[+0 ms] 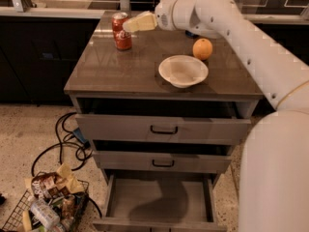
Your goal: Place coke can into bottom drawer
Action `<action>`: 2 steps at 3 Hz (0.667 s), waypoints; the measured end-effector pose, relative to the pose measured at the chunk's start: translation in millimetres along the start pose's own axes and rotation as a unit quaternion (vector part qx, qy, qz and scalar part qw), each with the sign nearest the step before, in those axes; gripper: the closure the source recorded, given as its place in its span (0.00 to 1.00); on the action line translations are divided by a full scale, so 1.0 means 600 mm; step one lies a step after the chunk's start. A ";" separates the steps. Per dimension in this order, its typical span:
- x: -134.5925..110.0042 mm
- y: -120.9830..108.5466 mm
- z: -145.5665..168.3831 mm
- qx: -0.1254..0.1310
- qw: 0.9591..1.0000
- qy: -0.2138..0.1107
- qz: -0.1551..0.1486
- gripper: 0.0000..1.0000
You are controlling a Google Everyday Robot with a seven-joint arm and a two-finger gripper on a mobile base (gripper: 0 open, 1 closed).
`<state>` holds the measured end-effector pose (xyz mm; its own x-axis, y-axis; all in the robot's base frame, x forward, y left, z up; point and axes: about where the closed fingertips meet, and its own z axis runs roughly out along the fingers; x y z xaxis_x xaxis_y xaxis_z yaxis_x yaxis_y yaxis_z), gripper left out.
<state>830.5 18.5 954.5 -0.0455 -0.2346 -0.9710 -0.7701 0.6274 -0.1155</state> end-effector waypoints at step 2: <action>0.022 0.019 0.092 -0.030 0.999 -0.020 0.028 0.00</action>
Offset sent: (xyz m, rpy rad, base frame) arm 0.0372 0.0699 -0.0428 0.1300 0.0346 0.0837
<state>856.6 63.5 928.6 -0.0658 -0.1693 -0.9834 -0.8038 0.5930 -0.0483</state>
